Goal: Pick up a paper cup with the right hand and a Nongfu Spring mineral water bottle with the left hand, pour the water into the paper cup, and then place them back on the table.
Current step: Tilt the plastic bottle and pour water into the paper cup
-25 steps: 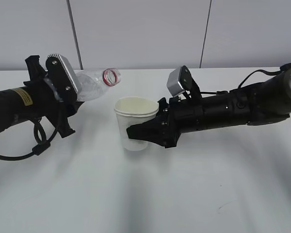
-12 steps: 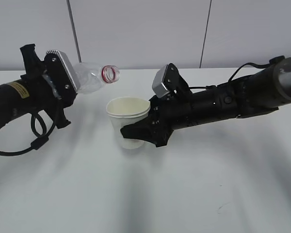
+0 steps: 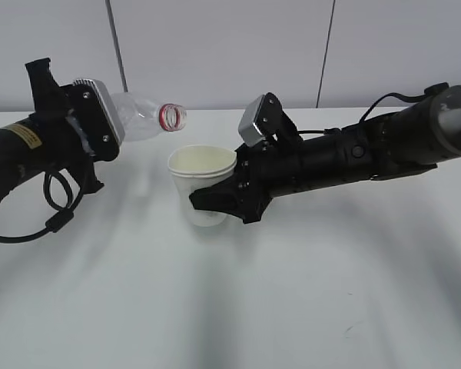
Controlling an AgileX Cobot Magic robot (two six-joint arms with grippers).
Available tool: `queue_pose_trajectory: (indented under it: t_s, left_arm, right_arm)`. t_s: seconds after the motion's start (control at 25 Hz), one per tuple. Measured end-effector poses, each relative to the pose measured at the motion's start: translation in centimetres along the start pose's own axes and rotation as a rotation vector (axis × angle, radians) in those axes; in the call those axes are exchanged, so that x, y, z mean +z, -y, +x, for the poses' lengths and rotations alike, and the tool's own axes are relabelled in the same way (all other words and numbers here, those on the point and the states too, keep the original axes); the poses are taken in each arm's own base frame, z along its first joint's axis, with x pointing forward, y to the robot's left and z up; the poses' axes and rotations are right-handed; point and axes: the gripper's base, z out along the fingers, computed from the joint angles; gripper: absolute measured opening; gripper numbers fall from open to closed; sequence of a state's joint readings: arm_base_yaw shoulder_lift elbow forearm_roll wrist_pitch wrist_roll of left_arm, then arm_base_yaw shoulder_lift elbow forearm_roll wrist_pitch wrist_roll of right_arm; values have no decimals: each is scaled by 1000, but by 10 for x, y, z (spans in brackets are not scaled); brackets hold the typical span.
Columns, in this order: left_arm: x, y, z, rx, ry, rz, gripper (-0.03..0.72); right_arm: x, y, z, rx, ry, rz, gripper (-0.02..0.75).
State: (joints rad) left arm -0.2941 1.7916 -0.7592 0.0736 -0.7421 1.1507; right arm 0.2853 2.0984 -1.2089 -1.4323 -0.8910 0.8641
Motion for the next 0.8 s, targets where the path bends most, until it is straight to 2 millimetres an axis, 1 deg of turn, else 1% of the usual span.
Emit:
queue_pose_trajectory:
  t_s: [0.24,0.48,0.8]
  left_arm:
    - [0,-2,1,62,-16,-20,367]
    - [0,-4,2,87,-19,-47,366]
    - [0,-6,1,123,-13,-69,365]
  right_arm:
    - [1,-1,0,4,-1,-3,454]
    - [8,-8,-3,-3,-2,-24,454]
    - [8,-7,-2,-2,-7,-18,454]
